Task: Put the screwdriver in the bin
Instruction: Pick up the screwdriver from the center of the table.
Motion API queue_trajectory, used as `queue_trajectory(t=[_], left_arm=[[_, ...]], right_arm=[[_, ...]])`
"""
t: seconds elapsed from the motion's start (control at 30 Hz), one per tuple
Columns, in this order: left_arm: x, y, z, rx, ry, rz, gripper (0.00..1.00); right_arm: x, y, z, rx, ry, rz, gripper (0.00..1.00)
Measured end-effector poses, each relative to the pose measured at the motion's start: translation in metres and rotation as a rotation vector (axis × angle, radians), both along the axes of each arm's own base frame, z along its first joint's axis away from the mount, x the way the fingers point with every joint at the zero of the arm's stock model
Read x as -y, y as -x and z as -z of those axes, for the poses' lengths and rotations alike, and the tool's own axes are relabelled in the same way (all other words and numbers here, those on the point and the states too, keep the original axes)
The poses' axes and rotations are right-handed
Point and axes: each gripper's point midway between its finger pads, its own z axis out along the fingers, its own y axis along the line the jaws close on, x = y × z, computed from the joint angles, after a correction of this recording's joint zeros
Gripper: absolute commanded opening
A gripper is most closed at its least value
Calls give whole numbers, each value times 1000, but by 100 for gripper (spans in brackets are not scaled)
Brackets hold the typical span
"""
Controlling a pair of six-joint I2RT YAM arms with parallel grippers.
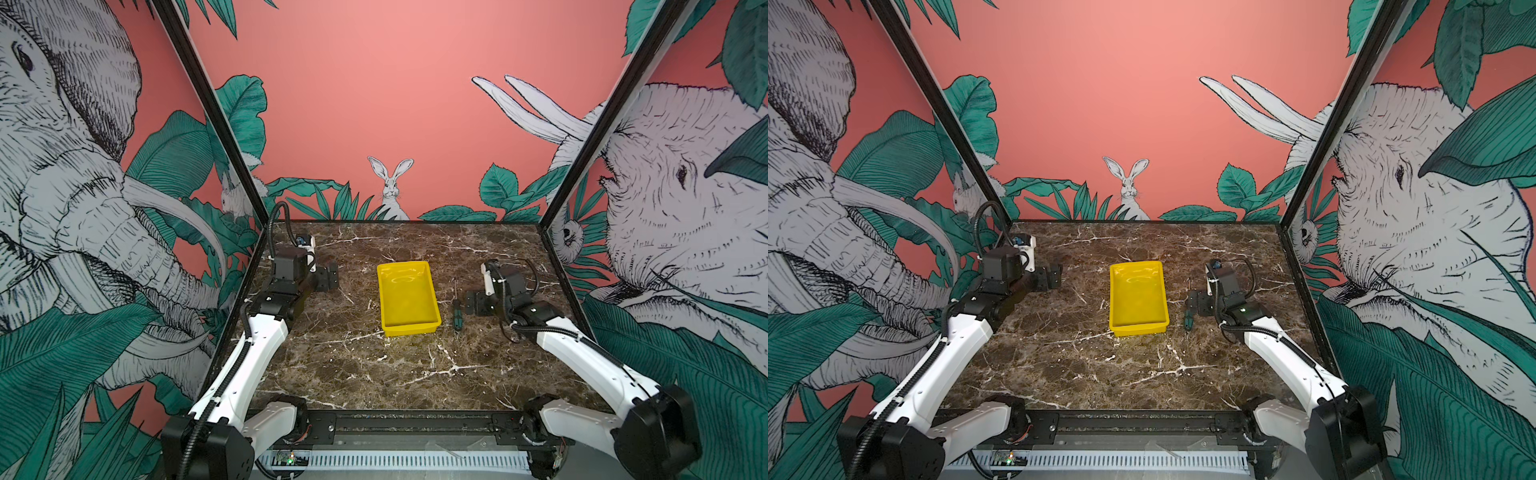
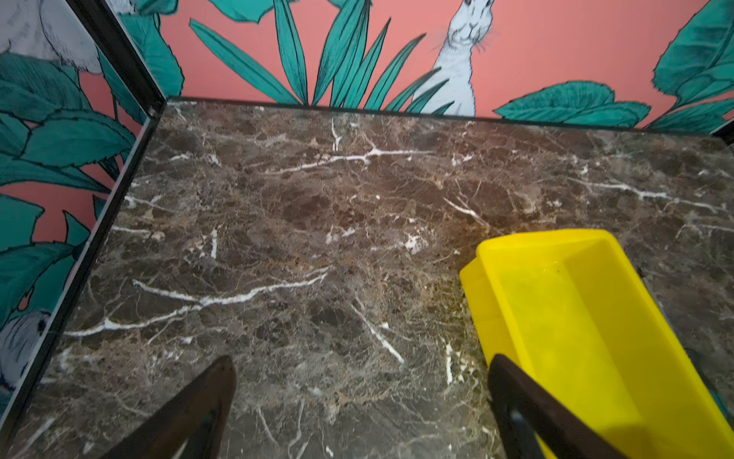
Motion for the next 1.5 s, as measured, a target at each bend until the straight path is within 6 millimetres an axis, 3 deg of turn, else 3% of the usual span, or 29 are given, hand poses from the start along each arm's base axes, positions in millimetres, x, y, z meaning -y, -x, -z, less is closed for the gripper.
queue_trajectory(t=[0.1, 0.27, 0.57, 0.73, 0.93, 1.07, 1.13, 1.23, 1.27, 1.5], left_arm=[[-2, 10, 3, -29, -6, -1, 100], [-9, 32, -13, 7, -9, -16, 100], [-30, 79, -23, 36, -17, -89, 100], [-40, 99, -23, 35, -12, -133, 100], [-45, 111, -17, 7, -12, -154, 100], [-46, 114, -12, -16, -17, -155, 99], [-46, 116, -10, -29, -21, -155, 100], [-46, 118, -5, -51, -28, -156, 100], [-47, 119, -4, -58, -30, -156, 100], [-50, 127, -6, -47, -29, -167, 100]], right_arm=[[-11, -1, 16, -58, 34, -14, 99], [-23, 0, 39, -130, 59, -30, 99], [-26, 0, 77, -239, 56, 48, 81], [-31, -4, 84, -254, 46, 65, 73], [-35, -11, 86, -248, 30, 74, 64], [-36, -11, 95, -269, 40, 77, 58], [-36, -11, 102, -287, 48, 79, 50], [-36, -11, 108, -300, 55, 83, 48], [-36, -11, 108, -302, 55, 85, 43], [-37, -12, 112, -308, 52, 86, 41]])
